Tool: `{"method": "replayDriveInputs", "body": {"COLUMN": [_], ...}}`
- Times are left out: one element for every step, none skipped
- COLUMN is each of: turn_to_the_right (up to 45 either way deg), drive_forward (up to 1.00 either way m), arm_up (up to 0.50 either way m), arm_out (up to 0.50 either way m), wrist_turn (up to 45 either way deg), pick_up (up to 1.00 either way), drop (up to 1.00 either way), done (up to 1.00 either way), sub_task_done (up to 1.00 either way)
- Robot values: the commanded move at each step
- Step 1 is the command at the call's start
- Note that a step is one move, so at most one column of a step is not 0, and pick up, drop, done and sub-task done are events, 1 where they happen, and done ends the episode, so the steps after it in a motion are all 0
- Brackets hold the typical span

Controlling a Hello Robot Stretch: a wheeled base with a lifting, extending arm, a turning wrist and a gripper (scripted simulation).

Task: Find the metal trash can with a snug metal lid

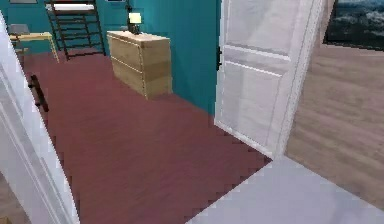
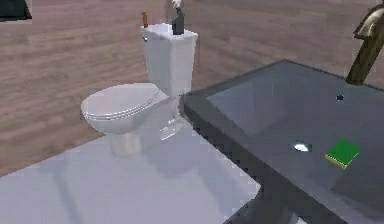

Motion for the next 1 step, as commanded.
{"method": "replayDriveInputs", "body": {"turn_to_the_right": [-24.0], "drive_forward": [0.0], "arm_up": [0.0], "arm_out": [0.0], "wrist_turn": [0.0], "pick_up": [0.0], "drop": [0.0], "done": [0.0], "sub_task_done": [0.0]}}
